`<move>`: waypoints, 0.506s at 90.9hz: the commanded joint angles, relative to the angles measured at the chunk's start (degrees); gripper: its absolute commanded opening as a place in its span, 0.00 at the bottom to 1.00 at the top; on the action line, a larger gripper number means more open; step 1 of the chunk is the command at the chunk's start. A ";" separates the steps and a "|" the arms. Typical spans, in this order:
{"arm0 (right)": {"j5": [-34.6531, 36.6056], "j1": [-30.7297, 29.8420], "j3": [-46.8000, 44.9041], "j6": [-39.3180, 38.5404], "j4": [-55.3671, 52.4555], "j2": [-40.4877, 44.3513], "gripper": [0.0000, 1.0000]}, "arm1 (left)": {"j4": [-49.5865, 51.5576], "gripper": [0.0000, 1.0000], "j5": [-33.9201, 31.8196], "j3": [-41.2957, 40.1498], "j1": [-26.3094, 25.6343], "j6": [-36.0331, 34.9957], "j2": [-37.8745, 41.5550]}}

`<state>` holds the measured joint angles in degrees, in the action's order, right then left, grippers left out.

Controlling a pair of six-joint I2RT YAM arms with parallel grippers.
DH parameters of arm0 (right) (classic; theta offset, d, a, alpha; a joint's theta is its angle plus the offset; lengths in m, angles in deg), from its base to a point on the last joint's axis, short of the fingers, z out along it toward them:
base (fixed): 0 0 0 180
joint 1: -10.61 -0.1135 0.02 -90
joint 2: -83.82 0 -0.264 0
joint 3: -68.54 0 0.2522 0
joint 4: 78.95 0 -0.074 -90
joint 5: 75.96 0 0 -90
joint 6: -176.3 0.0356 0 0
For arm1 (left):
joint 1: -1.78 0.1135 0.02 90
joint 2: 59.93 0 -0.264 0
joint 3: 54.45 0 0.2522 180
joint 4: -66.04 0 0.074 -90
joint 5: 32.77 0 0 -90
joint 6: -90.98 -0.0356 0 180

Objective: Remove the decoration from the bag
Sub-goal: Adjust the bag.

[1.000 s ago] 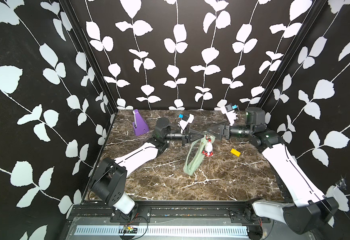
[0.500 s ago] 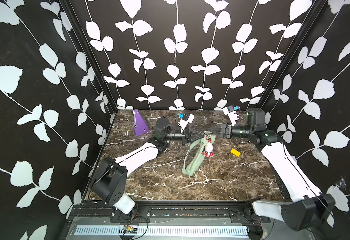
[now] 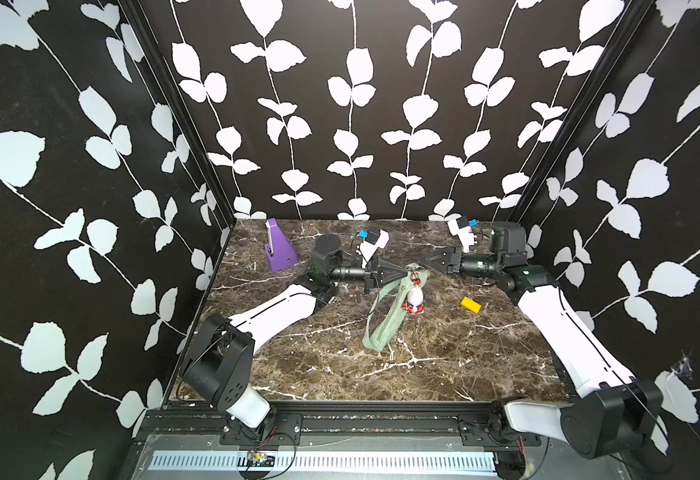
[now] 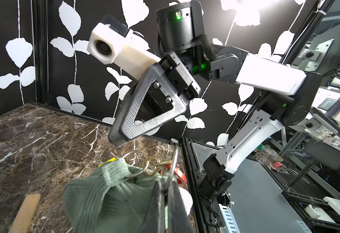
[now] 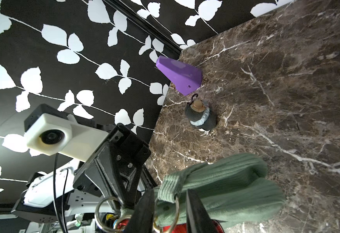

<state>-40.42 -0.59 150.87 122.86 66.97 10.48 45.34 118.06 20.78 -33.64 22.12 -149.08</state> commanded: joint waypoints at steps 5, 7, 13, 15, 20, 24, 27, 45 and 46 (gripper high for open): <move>0.55 0.04 0.99 -0.19 -2.41 -0.07 0.37 | -0.18 0.00 0.60 1.63 0.44 -1.54 1.91; 0.95 0.06 0.96 -0.48 -2.86 0.06 0.39 | -0.17 0.00 0.60 1.63 0.39 -1.55 1.90; 3.37 0.04 1.53 -2.02 -6.14 0.37 0.44 | -0.17 0.00 0.60 1.63 0.47 -1.55 1.79; 3.58 0.04 1.73 -2.43 -6.93 0.41 0.45 | -0.17 0.00 0.60 1.63 0.45 -1.55 1.85; 3.19 0.05 1.74 -2.28 -7.32 0.43 0.47 | 0.20 0.00 0.63 1.55 0.44 -1.74 1.93; 2.78 0.04 1.69 -2.12 -7.33 0.38 0.47 | 0.55 0.00 0.56 1.47 0.44 -2.01 2.02; 2.69 0.02 1.54 -1.83 -7.11 0.38 0.47 | 0.70 0.00 0.44 1.46 0.43 -2.19 2.12; 2.16 -0.71 1.19 -0.17 -5.84 0.32 0.40 | 2.79 0.00 -0.24 1.69 0.44 -3.44 2.20; 2.07 -0.77 1.15 -0.04 -5.81 0.27 0.40 | 3.11 0.00 -0.22 1.75 0.44 -3.68 2.16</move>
<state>-37.82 -0.79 151.09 122.09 59.93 10.48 47.37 117.85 20.78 -33.64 20.35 -149.08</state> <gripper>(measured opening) 0.408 0.048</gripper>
